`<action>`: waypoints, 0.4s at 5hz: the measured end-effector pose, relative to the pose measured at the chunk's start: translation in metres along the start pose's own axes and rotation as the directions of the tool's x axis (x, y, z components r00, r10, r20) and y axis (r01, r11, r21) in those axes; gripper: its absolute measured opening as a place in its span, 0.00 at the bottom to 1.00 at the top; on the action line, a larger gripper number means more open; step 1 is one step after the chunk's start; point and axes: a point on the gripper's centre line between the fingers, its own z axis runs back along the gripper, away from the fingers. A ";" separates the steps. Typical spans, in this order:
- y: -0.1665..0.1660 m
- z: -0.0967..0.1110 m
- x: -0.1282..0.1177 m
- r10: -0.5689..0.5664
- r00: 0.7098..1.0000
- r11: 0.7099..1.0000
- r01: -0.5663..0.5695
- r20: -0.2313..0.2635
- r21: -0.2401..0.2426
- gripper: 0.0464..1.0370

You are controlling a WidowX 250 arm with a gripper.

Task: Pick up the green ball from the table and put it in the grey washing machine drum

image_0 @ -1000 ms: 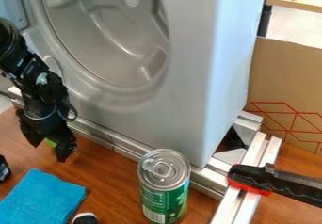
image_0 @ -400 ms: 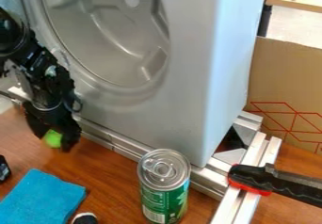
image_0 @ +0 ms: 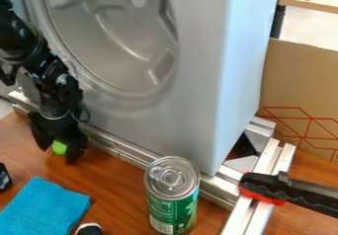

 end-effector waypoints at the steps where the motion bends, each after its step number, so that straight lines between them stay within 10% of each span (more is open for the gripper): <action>1: 0.003 -0.003 0.001 -0.002 1.000 1.000 0.002 -0.013 0.018 0.91; 2: 0.005 -0.003 0.001 0.009 1.000 1.000 -0.009 -0.013 -0.009 0.70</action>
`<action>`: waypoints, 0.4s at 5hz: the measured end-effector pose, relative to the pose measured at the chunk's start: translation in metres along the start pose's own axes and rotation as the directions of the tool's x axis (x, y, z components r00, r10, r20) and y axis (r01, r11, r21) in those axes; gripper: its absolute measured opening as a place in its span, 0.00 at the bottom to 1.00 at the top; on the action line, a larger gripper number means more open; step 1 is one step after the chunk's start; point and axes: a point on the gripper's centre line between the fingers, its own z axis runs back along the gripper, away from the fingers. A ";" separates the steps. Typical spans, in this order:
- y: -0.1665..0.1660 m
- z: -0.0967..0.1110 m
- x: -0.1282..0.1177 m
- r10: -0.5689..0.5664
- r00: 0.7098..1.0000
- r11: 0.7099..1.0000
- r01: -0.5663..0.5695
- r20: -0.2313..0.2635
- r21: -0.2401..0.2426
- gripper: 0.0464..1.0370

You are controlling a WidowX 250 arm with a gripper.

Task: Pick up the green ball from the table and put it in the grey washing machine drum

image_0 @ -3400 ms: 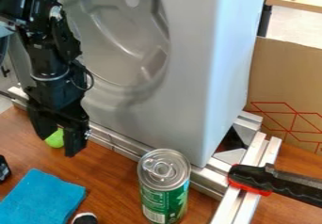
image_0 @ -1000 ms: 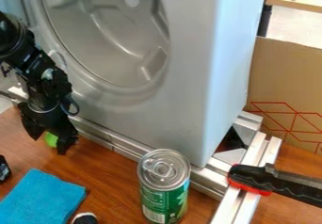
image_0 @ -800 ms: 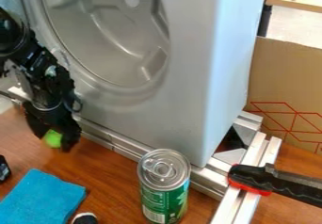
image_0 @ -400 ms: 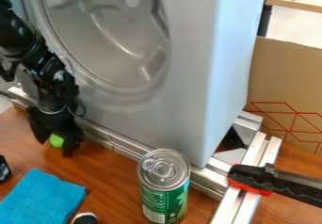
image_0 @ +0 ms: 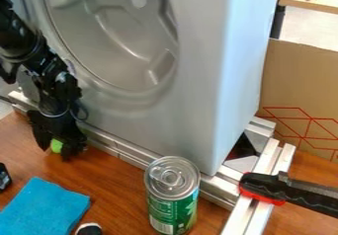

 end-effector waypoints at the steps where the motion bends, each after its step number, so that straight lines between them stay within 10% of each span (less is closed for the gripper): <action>1: -0.001 0.003 -0.009 0.033 0.999 0.997 -0.032 0.024 -0.067 0.68; 2: -0.007 0.021 -0.025 0.050 0.997 0.996 -0.045 0.057 -0.083 0.68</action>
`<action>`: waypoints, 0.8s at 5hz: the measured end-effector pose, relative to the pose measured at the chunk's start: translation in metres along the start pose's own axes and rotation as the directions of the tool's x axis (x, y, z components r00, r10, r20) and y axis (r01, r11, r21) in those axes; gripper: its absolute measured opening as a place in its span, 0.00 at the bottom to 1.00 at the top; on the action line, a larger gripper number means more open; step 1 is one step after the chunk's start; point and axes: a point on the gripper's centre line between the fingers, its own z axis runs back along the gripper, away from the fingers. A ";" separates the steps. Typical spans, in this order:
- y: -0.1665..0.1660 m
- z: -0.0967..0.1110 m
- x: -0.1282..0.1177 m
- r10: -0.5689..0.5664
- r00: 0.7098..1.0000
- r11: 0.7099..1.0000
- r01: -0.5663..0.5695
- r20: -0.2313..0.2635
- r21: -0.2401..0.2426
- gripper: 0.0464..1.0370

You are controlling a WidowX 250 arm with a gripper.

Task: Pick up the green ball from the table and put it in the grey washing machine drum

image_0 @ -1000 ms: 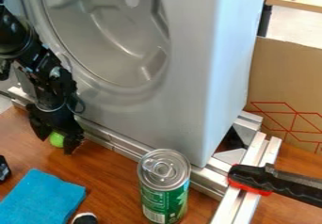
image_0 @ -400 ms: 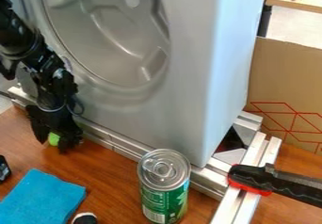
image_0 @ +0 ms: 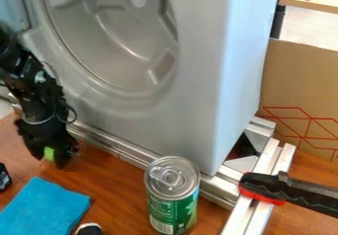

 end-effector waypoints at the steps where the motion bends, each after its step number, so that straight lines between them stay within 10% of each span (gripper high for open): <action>1: -0.004 0.031 -0.016 0.004 0.998 1.000 -0.005 0.059 0.012 0.68; 4: -0.041 0.117 0.018 -0.076 0.933 0.983 0.130 0.352 -0.132 0.68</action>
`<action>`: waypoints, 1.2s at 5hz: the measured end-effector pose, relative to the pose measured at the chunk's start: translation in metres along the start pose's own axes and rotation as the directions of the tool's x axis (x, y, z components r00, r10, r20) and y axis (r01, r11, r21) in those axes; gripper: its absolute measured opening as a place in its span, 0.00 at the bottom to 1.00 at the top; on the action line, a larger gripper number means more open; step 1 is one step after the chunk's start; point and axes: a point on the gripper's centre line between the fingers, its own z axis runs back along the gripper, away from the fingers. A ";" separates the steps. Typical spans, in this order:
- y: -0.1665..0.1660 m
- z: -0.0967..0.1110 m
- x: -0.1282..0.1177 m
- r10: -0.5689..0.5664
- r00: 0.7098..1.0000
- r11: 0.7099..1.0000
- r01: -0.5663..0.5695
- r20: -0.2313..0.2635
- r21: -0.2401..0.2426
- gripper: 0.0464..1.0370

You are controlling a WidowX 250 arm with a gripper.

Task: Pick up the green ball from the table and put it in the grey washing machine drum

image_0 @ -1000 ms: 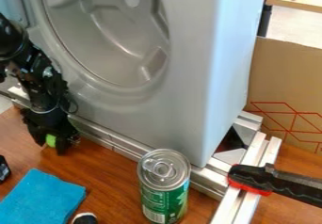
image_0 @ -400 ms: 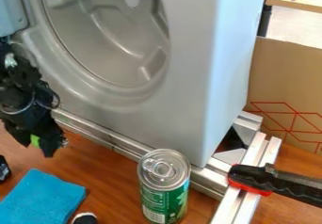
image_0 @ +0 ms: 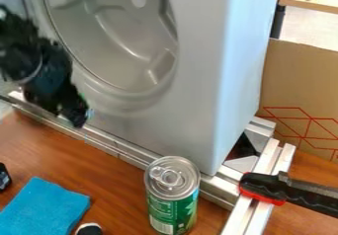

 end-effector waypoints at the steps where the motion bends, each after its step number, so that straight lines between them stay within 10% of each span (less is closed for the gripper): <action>1: -0.010 0.012 0.035 -0.021 0.997 0.999 0.024 0.079 -0.040 0.68; 6: -0.009 -0.062 0.089 -0.024 0.998 0.999 0.026 -0.063 0.034 0.68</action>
